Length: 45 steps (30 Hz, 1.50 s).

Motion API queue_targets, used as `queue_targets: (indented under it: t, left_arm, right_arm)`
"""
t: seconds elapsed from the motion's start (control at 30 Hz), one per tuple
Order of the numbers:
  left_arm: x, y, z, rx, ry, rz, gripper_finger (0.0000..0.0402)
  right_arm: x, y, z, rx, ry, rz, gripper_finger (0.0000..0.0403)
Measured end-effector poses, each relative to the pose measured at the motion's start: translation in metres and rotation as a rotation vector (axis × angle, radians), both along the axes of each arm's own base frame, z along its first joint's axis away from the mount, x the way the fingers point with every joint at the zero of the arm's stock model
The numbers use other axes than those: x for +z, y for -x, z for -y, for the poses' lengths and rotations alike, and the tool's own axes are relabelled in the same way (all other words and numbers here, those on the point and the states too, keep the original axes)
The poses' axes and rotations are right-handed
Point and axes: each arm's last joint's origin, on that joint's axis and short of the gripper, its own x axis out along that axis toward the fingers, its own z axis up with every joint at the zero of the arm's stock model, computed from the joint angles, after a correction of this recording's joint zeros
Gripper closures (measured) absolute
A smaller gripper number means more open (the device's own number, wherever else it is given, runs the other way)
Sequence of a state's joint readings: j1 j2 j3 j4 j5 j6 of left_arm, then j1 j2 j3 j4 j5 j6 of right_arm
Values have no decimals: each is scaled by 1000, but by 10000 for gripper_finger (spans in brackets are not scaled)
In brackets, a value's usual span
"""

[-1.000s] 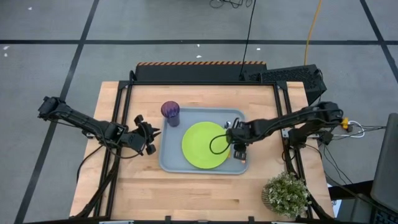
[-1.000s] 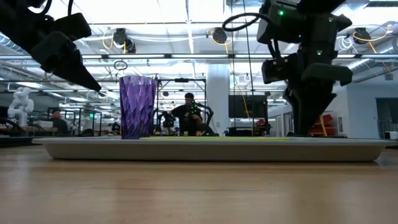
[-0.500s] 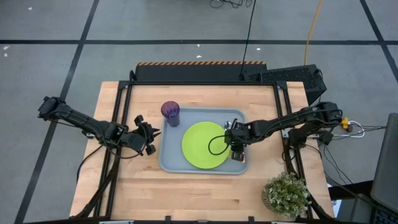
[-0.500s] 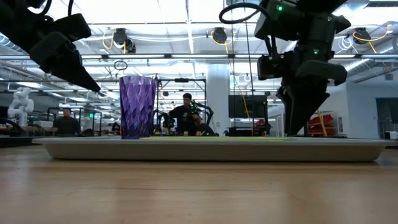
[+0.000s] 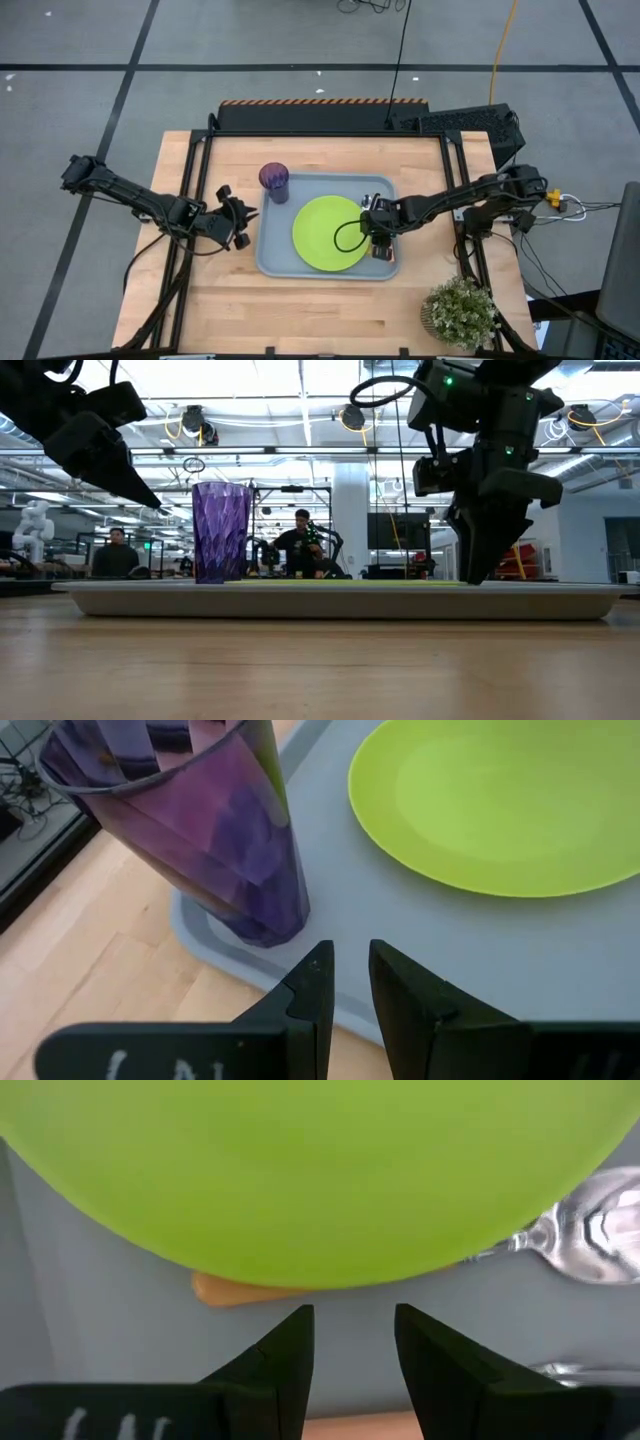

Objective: Pick and place plate/cup/fork/spoon on tray
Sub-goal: Adjust the green plate on the gray serving tray

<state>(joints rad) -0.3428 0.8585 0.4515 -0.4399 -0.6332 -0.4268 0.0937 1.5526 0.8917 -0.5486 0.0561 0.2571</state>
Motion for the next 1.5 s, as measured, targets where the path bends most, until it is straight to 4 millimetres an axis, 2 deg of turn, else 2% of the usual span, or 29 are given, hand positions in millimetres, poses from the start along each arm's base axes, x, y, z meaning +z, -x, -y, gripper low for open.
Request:
queue_targets:
  t: [0.53, 1.0, 1.5]
  left_arm:
    - [0, 0, 0, 1, 10, 2, 330]
    - [0, 0, 0, -3, 7, 2, 330]
    - [0, 0, 0, -2, 8, 3, 330]
  right_arm:
    - [1, -3, 0, 0, 21, 36, 268]
    - [-6, -10, 0, 12, 27, 56, 268]
    - [-2, -20, 7, 17, 59, 160, 268]
